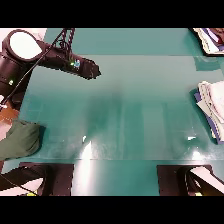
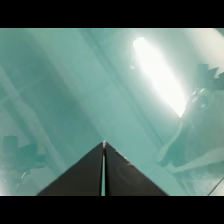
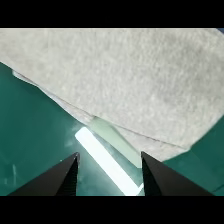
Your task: Fold the shirts.
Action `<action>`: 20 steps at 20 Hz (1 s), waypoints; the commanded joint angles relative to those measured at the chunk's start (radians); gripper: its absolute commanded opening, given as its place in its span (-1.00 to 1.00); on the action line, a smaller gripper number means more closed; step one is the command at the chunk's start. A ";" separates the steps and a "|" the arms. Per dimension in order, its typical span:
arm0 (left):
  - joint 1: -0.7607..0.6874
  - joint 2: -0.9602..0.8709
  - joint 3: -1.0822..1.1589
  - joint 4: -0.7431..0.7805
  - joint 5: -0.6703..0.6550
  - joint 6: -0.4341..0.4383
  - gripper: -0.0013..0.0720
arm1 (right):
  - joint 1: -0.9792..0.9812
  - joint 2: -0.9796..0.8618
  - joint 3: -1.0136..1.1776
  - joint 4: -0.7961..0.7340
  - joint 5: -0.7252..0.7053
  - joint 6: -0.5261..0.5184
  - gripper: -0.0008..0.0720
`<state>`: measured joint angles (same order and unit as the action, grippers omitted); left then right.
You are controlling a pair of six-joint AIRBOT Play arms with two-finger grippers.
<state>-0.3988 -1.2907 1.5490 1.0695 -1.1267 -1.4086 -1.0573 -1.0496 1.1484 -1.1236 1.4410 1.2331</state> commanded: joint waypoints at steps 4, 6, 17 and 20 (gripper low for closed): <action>0.000 0.000 0.000 0.000 0.031 0.003 -0.89 | 0.206 0.010 0.050 0.288 -0.043 0.000 0.28; 0.000 0.000 0.000 -0.001 0.035 0.002 -0.89 | 0.373 0.010 0.065 0.317 -0.044 0.000 0.26; 0.000 0.000 0.000 -0.001 0.047 0.002 -0.89 | 1.043 0.010 0.068 0.309 -0.168 -0.004 -0.94; 0.000 0.000 0.000 -0.001 0.046 0.002 -0.89 | 1.073 0.010 0.068 0.309 -0.166 -0.004 -0.94</action>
<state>-0.3988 -1.2907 1.5490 1.0683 -1.0809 -1.4059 -0.0437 -1.0401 1.2156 -0.8162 1.2888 1.2293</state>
